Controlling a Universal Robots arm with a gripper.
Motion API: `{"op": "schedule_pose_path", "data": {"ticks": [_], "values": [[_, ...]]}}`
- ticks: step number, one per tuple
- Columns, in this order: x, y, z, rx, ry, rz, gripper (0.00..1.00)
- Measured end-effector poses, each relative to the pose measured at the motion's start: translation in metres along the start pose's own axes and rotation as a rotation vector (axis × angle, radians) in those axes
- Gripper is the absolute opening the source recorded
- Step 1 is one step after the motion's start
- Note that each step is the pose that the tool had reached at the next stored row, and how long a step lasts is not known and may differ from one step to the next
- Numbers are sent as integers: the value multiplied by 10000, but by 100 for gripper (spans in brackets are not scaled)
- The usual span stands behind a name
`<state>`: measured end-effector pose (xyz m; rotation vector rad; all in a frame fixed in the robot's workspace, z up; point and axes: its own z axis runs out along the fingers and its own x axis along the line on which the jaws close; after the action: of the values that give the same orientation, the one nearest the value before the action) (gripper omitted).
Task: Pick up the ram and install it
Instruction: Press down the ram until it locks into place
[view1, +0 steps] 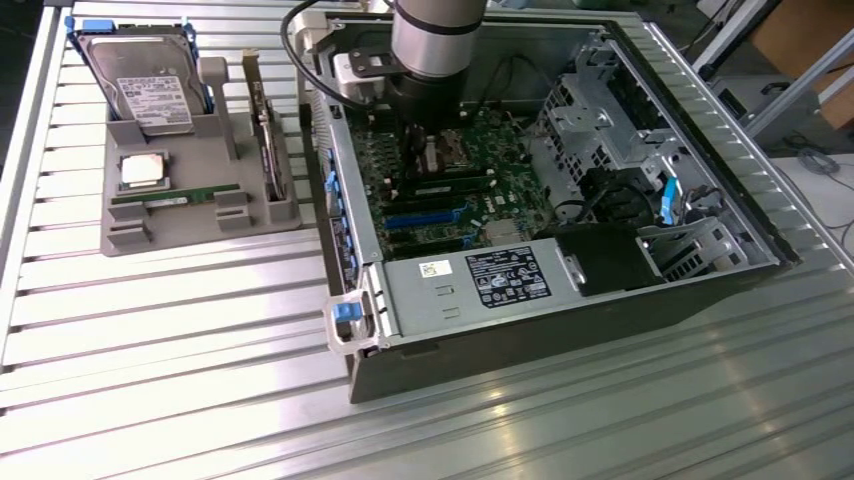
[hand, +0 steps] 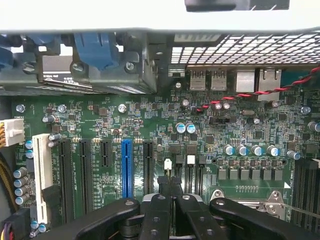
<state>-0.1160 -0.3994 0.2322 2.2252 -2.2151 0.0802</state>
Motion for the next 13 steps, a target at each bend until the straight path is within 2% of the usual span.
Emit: {"op": "schedule_pose_path", "data": {"ticks": [1,3,9,13], "values": [[4,-17,-58,-12,17,-2,11],[5,-143,-59,-17,16,-2,11],[7,-678,-40,-91,17,-4,11],[9,-880,-41,-96,19,-5,11]]}}
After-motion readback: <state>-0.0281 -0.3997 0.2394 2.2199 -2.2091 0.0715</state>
